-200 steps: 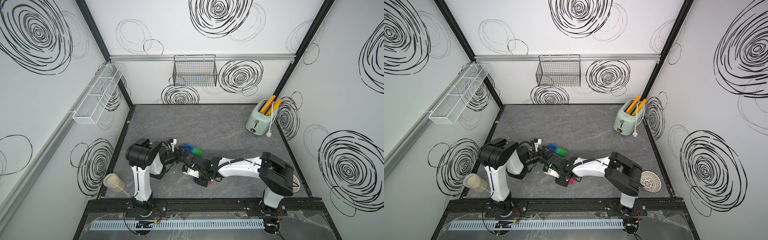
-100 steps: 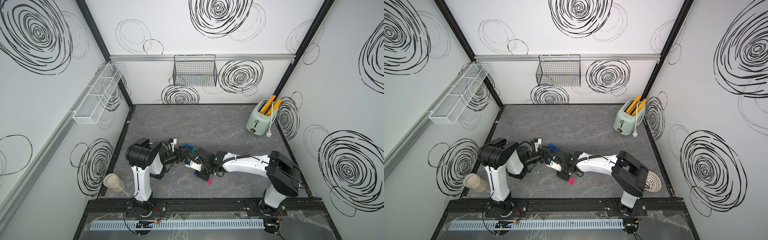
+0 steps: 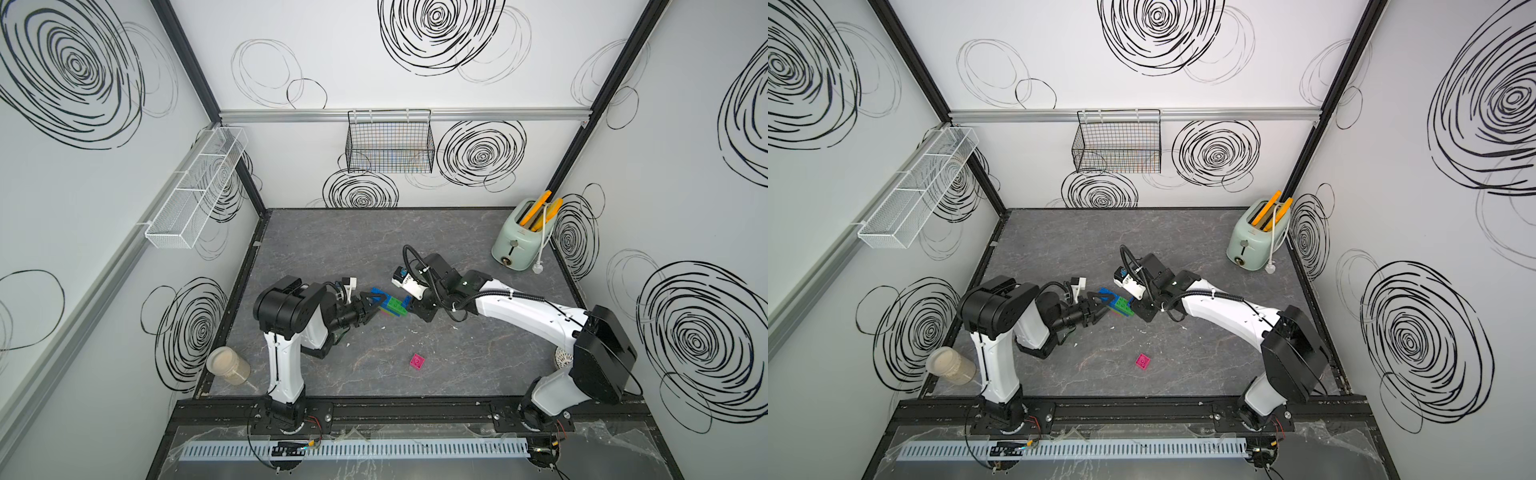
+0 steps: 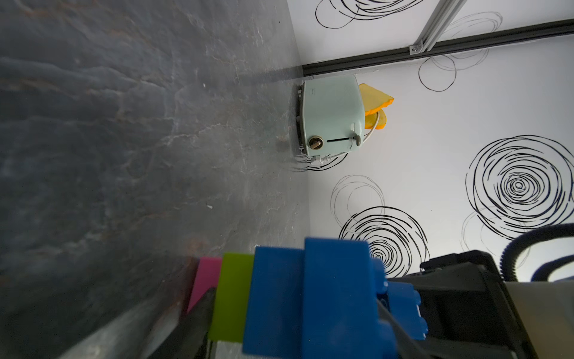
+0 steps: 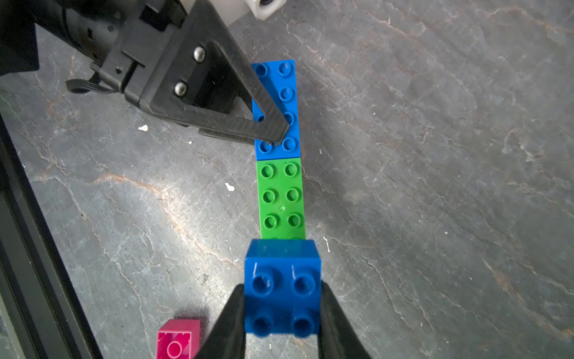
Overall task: Assemble a heart with lego
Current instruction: Assemble the lego brick with the lego brick.
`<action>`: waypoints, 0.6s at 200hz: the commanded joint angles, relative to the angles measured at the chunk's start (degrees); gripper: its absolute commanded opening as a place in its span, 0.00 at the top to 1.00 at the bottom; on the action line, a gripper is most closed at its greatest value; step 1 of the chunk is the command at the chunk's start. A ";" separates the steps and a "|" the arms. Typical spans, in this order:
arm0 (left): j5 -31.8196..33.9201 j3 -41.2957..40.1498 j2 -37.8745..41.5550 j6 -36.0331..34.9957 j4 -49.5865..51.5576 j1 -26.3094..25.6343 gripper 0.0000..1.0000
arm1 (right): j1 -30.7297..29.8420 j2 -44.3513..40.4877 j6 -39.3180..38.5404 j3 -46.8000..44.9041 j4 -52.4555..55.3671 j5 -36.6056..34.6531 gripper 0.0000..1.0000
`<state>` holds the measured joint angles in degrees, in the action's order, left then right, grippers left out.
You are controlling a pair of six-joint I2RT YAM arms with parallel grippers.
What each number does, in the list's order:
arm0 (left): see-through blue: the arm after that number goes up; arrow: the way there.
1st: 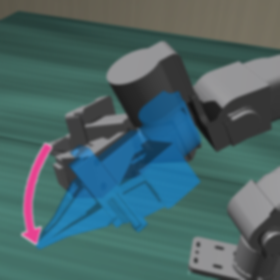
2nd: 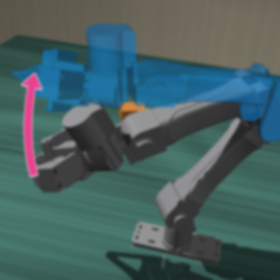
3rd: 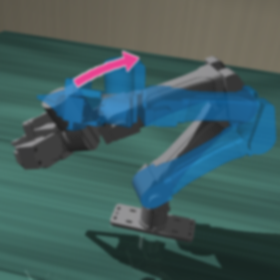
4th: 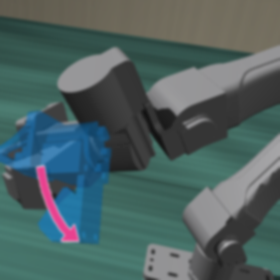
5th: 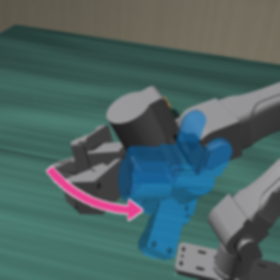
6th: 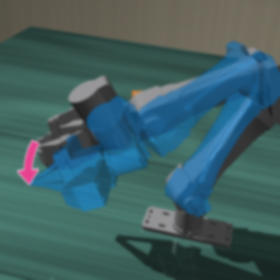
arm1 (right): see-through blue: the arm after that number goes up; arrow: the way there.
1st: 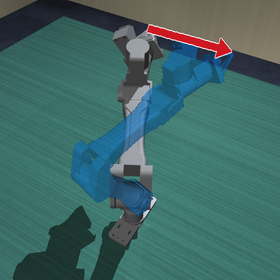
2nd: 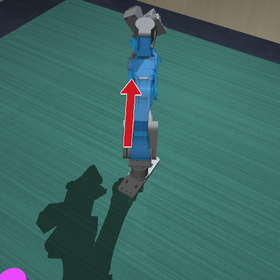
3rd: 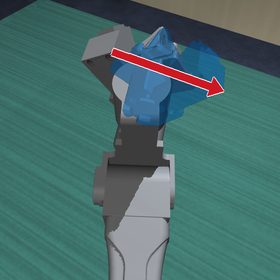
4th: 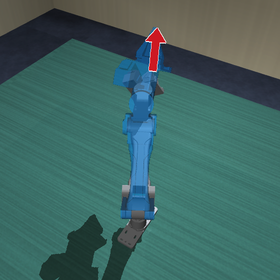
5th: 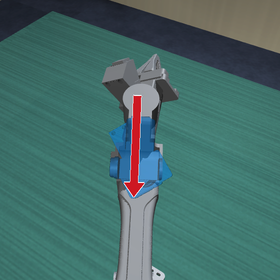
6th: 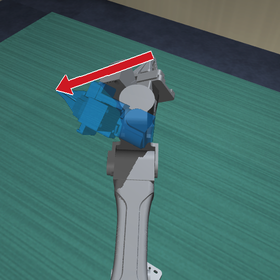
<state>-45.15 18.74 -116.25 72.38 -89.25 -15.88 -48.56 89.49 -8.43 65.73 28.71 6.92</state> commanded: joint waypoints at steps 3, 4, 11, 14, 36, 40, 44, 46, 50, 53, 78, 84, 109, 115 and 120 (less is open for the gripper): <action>-0.73 -0.02 -2.05 -1.55 4.27 -1.01 0.39 | 0.12 2.07 -1.76 3.07 2.02 0.38 0.78; -0.73 0.03 -2.01 -1.54 4.26 -1.05 0.39 | 0.12 2.17 -1.77 3.12 2.04 0.42 0.78; -0.81 0.08 -2.10 -1.53 4.26 -1.16 0.39 | 0.21 2.42 -1.85 3.38 1.84 0.45 0.78; -0.82 0.07 -2.13 -1.60 4.26 -1.13 0.39 | 0.26 2.54 -1.86 3.44 1.71 0.51 0.78; -0.85 0.24 -2.13 -1.78 4.58 -1.32 0.39 | 0.56 3.74 -2.03 3.94 1.44 0.74 0.78; -0.89 0.25 -2.09 -1.74 4.69 -1.40 0.39 | 0.64 3.98 -2.10 4.04 1.44 0.77 0.78; -0.90 0.24 -2.20 -1.72 4.69 -1.43 0.39 | 0.65 4.29 -2.11 4.19 1.48 0.73 0.78; -0.91 0.24 -2.20 -1.76 4.70 -1.39 0.39 | 0.65 4.40 -2.19 4.22 1.47 0.73 0.78; -0.91 0.25 -2.16 -1.75 4.67 -1.42 0.39 | 0.65 4.61 -2.21 4.23 1.52 0.77 0.78; -0.91 0.24 -2.22 -1.72 4.65 -1.41 0.39 | 0.63 4.86 -2.21 4.23 1.52 0.76 0.78; -0.93 0.33 -2.49 -1.78 4.70 -1.39 0.39 | 0.67 6.12 -2.38 4.58 1.81 1.25 0.78; -0.99 0.42 -2.57 -1.72 4.70 -1.50 0.39 | 0.65 6.29 -2.38 4.53 1.74 1.33 0.78; -1.04 0.59 -2.76 -1.65 4.61 -1.57 0.39 | 0.72 6.83 -2.38 4.56 1.36 0.92 0.78; -1.09 0.67 -2.76 -1.61 4.61 -1.65 0.39 | 0.74 7.09 -2.38 4.65 1.34 0.75 0.78; -1.09 0.62 -2.76 -1.55 4.60 -1.69 0.39 | 0.68 7.21 -2.38 4.64 1.32 0.60 0.78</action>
<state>-45.87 19.79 -116.68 72.14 -88.62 -16.78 -48.12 96.18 -9.76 68.90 29.23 7.35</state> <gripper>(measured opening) 0.661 0.331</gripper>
